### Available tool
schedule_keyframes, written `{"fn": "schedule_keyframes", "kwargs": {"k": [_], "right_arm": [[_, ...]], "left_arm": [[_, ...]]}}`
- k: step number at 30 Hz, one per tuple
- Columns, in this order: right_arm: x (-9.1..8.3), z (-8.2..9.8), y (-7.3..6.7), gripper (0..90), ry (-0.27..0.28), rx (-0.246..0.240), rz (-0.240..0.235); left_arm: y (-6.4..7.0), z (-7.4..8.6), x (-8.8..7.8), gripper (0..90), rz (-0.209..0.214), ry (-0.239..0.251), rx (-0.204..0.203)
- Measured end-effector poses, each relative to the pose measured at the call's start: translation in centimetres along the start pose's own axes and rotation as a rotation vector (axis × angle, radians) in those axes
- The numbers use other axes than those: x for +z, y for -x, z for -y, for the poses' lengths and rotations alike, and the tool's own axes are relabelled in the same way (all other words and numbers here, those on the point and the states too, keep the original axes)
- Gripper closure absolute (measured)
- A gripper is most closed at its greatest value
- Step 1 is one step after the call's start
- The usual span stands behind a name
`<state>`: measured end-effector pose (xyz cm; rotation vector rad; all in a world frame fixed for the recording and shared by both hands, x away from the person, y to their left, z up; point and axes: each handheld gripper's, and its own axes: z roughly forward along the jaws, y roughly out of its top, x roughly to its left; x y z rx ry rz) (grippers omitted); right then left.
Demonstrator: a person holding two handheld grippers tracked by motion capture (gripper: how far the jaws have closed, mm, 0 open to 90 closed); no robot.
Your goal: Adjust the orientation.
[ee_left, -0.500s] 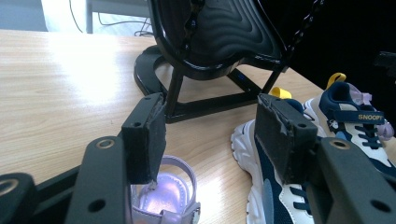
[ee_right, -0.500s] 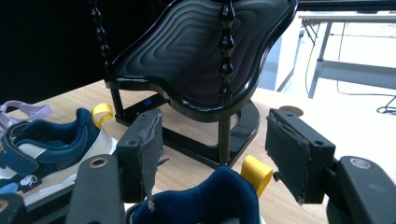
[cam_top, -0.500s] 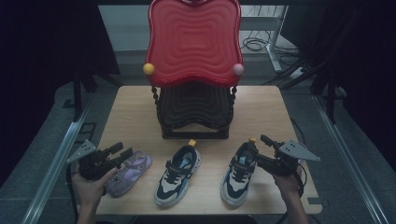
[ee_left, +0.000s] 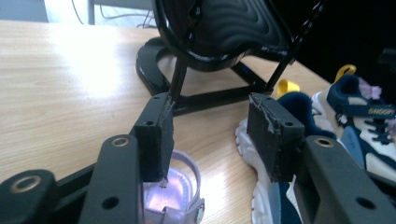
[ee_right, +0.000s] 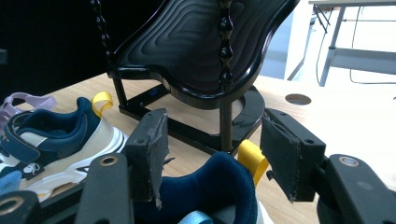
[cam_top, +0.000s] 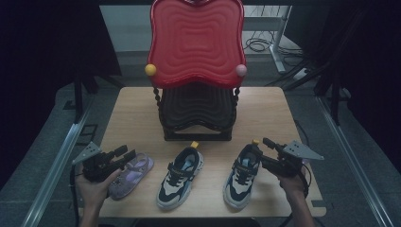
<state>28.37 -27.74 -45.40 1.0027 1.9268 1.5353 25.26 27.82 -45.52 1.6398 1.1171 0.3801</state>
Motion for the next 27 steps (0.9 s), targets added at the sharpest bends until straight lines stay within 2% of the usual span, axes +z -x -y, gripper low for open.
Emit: {"fn": "schedule_keyframes", "kwargs": {"k": [2,4,6,8,10,11,12,14,16,17,19,21,26,27], "right_arm": [[0.3,0.0,0.2,42.4,-0.009,0.004,-0.002],[0.4,0.1,0.3,44.2,-0.017,0.009,-0.020],[0.4,0.2,0.3,47.9,-0.030,0.006,-0.036],[0.4,0.6,0.3,53.6,-0.058,0.000,-0.070],[0.4,0.7,0.3,54.0,-0.070,-0.003,-0.078],[0.2,0.9,0.4,54.0,-0.081,-0.005,-0.090],[0.2,0.9,0.4,54.0,-0.081,-0.005,-0.090],[0.0,0.9,0.5,53.5,-0.083,0.001,-0.078],[-0.2,0.8,0.6,52.9,-0.077,0.031,-0.061],[-0.4,0.7,0.7,52.4,-0.063,0.055,-0.057],[-0.5,0.6,0.8,51.8,-0.059,0.063,-0.056],[-0.5,0.5,0.9,50.5,-0.052,0.089,-0.033],[-0.2,0.6,1.1,49.5,-0.060,0.109,-0.002],[-0.1,0.7,1.3,49.5,-0.063,0.126,0.021]], "left_arm": [[-0.1,0.1,0.1,51.9,-0.009,-0.008,-0.005],[-0.1,0.1,0.3,53.5,0.001,-0.014,-0.016],[0.2,0.1,0.5,55.8,-0.013,-0.023,-0.007],[0.4,-0.1,0.6,62.0,0.014,-0.036,-0.019],[0.7,-0.2,0.5,64.5,0.053,-0.039,-0.026],[0.9,-0.3,0.3,69.5,0.048,-0.049,-0.014],[1.0,-0.3,0.3,69.5,0.044,-0.052,-0.007],[1.1,-0.2,0.2,74.6,0.050,-0.055,-0.003],[1.3,-0.2,0.3,80.0,0.046,-0.065,0.007],[1.4,-0.3,0.3,83.8,0.046,-0.073,0.020],[1.5,-0.5,0.1,85.4,0.036,-0.085,0.042],[1.6,-0.8,0.0,89.7,0.029,-0.096,0.060],[1.3,-1.3,-0.4,90.0,-0.009,-0.126,0.087],[1.2,-1.3,-0.4,90.0,-0.015,-0.132,0.092]]}}
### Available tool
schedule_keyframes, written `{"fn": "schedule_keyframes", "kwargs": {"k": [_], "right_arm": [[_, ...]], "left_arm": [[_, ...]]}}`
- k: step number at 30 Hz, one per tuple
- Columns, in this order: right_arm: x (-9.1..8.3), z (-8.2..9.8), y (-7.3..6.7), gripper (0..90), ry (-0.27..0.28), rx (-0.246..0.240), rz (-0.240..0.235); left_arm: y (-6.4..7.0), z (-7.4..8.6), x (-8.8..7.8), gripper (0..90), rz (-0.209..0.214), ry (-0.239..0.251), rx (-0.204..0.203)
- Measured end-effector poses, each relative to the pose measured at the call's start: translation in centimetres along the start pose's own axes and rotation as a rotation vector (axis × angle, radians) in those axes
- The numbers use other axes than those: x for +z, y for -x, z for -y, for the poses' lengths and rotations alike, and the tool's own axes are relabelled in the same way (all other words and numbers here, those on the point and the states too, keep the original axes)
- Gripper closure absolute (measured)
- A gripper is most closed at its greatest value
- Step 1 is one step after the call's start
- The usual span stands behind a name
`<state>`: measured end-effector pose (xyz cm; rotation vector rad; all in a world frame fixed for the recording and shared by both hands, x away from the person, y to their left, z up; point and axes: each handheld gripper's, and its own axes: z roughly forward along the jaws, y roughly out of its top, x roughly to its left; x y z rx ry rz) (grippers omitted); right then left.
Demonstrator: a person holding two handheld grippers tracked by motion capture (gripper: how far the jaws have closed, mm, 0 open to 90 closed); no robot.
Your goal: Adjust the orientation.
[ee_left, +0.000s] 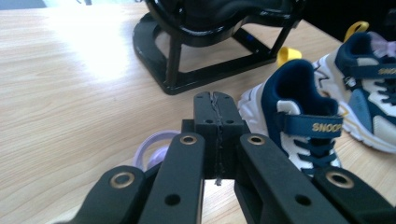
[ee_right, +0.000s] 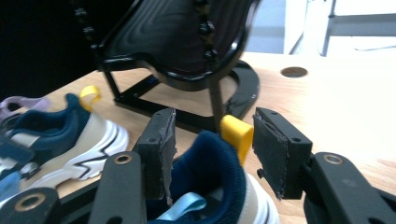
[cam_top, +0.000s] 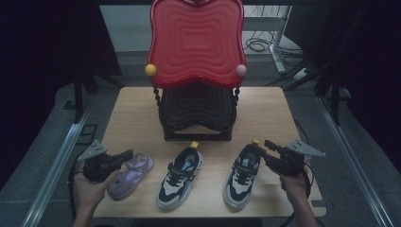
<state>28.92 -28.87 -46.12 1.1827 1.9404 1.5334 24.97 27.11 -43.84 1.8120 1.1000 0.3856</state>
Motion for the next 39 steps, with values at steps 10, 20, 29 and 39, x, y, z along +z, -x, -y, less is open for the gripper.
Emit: {"fn": "schedule_keyframes", "kwargs": {"k": [10,20,29,39], "right_arm": [[0.0,0.3,0.2,47.5,-0.008,0.035,0.045],[0.6,0.6,-0.1,47.2,-0.027,0.012,0.039],[1.0,0.9,-0.3,46.0,-0.049,0.006,0.044],[0.8,0.8,-0.4,45.3,-0.045,0.001,0.047]], "left_arm": [[-0.8,1.6,-0.8,90.0,-0.006,-0.046,-0.046],[-0.6,3.9,-1.3,90.0,0.003,-0.155,-0.038],[-0.4,6.2,-0.9,90.0,0.004,-0.272,-0.040],[0.4,7.4,0.1,90.0,0.011,-0.347,-0.023]]}}
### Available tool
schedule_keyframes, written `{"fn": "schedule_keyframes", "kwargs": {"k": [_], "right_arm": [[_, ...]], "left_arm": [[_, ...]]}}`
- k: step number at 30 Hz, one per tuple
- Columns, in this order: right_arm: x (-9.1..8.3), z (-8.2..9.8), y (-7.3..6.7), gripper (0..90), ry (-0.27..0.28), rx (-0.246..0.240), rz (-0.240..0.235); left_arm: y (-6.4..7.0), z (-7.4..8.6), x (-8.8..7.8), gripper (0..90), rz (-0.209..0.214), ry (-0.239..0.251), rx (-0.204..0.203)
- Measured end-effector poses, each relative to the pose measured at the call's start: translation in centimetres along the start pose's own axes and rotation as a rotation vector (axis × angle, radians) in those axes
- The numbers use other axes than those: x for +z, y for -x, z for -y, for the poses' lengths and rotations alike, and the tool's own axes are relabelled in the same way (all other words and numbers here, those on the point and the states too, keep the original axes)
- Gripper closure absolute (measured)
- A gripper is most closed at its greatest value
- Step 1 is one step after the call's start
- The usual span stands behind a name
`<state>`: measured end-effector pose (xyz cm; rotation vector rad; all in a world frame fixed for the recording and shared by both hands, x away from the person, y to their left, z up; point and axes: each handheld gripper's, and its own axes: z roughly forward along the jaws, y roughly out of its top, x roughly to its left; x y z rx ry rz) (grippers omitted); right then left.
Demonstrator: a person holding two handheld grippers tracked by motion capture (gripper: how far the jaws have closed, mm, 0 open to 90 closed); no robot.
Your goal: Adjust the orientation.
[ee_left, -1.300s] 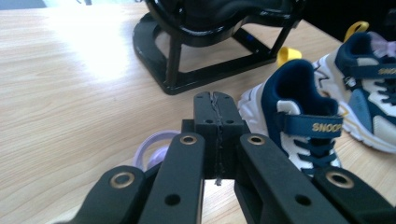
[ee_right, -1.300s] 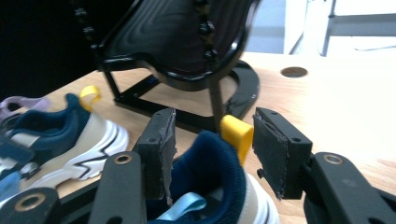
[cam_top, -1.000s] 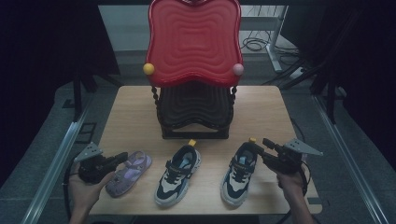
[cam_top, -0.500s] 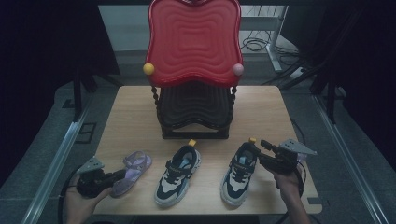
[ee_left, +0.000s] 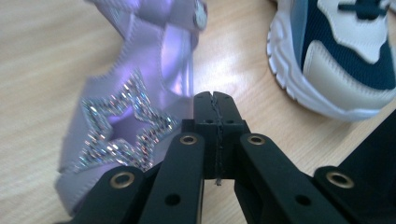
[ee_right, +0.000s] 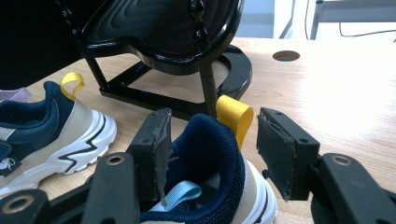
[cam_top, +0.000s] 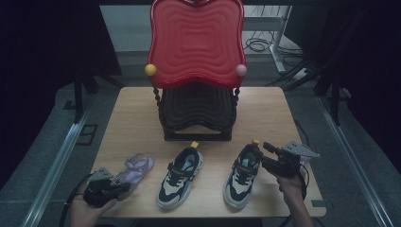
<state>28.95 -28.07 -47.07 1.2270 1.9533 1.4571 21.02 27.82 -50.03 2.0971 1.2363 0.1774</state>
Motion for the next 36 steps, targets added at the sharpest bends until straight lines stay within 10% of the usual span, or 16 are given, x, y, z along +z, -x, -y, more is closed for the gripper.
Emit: {"fn": "schedule_keyframes", "kwargs": {"k": [36], "right_arm": [[-0.5,-0.1,-0.1,43.1,0.024,0.014,0.025]], "left_arm": [[-0.5,0.9,0.1,90.0,-0.060,-0.062,-0.019]]}}
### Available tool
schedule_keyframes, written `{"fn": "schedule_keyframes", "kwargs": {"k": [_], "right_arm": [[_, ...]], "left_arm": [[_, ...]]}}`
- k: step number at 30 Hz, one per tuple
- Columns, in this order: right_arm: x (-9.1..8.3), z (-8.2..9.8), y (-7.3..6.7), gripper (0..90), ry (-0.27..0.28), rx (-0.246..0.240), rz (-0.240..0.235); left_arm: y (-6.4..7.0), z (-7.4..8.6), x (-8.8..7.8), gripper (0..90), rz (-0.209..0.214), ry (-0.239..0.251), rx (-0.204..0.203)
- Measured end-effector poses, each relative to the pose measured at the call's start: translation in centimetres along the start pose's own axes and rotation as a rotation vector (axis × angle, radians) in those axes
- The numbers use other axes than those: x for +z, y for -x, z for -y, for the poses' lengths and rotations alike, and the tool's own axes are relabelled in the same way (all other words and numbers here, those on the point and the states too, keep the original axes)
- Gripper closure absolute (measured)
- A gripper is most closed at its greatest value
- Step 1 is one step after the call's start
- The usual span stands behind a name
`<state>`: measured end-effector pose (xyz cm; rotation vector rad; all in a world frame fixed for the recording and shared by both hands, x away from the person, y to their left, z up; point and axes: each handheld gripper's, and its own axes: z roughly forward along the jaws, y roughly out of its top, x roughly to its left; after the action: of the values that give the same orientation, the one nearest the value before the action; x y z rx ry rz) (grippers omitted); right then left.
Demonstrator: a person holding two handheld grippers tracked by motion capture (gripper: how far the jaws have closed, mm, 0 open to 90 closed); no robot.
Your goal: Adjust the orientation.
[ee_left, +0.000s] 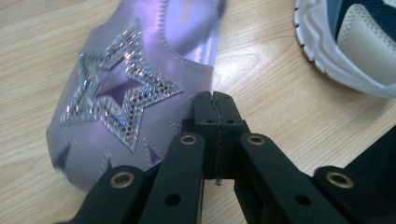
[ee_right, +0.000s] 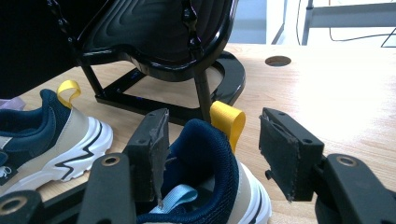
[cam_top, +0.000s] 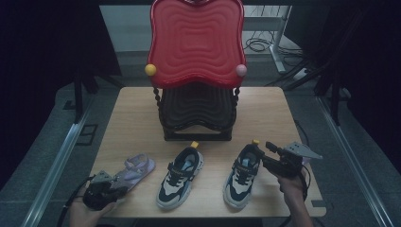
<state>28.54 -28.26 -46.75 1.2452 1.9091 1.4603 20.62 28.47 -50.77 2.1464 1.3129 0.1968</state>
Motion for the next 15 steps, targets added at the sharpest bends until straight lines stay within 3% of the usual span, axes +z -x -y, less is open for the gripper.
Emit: {"fn": "schedule_keyframes", "kwargs": {"k": [5,12,15], "right_arm": [[0.03,0.08,0.13,43.0,0.001,0.003,0.004],[-0.23,0.15,0.20,43.0,0.009,0.009,0.012],[-0.42,0.12,0.11,42.9,0.040,-0.006,0.012]], "left_arm": [[-0.41,0.46,-0.25,90.0,-0.014,0.005,-0.021],[-0.50,0.46,-0.39,90.0,-0.047,0.004,-0.016],[-0.99,0.37,-0.50,90.0,-0.065,-0.001,-0.029]]}}
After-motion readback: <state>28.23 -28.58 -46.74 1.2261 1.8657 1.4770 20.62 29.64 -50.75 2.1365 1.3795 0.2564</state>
